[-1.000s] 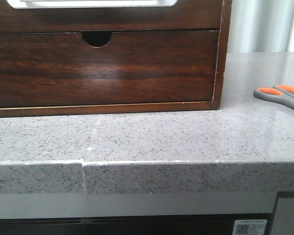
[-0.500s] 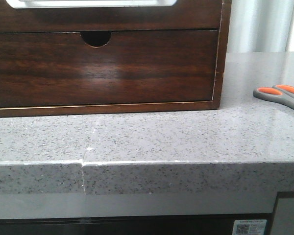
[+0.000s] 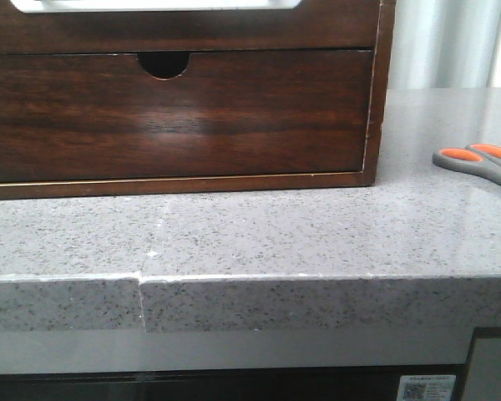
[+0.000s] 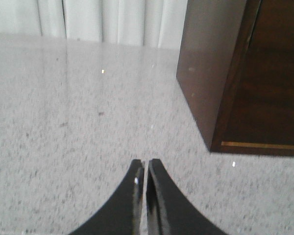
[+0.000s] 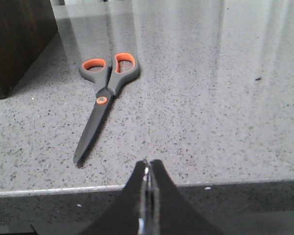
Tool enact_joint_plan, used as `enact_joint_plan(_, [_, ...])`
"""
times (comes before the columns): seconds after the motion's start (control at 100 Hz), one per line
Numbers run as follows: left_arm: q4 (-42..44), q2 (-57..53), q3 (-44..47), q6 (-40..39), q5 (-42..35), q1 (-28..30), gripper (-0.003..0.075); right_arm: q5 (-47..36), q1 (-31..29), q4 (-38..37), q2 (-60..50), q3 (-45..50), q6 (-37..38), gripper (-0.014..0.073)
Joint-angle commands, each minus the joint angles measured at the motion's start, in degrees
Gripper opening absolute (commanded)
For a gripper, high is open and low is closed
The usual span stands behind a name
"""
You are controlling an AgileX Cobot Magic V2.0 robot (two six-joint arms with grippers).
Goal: Put scissors in drawer with both arms
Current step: 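Move the left gripper up to the white drawer handle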
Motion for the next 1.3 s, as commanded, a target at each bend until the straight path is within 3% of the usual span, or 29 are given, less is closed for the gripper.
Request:
enact_joint_plan(0.0, [-0.77,-1.71,1.05,-0.38,-7.59,-0.38,-0.0022,-5.00,-0.32,-0.78,-0.97,1.72,-0.37,-0.0061])
enact_joint_plan(0.2, [-0.52,-1.71,1.05,-0.38,-8.12,-0.38,-0.0022,-6.26,-0.32,-1.44,-0.97,1.72,-0.37,-0.0061])
enact_joint_plan(0.5, [0.02,-1.71,1.05,-0.38,-9.05,-0.38,-0.0022,-19.66,-0.32,-1.42,-0.97,1.72,-0.37,-0.0061])
enact_joint_plan(0.69, [-3.80,-1.71,0.45,-0.38,-12.17,-0.38,-0.0022,-18.16,-0.32,-1.42,-0.86,-0.19,-0.37,-0.0061])
enact_joint_plan(0.84, [-3.80,-0.54,-2.59,-0.38,-11.55,-0.38,-0.0022,-12.23,-0.32,-1.56,0.92,-3.48,-0.37,-0.0061])
enact_joint_plan(0.99, [-3.80,3.50,-8.56,-0.38,-9.82,-0.38,-0.0022,-9.17,-0.32,7.52,6.54,-8.17,-0.24,-0.0061])
enact_joint_plan(1.1, [-3.69,8.19,-12.91,-0.38,-9.14,-0.38,-0.0022,-3.84,-0.32,7.68,12.70,-11.89,-0.24,-0.0061])
enact_joint_plan(1.29, [-3.08,14.25,-16.60,-0.38,-11.21,-0.38,-0.0022,-7.63,-0.32,7.68,21.03,-13.16,-0.24,-0.0061])
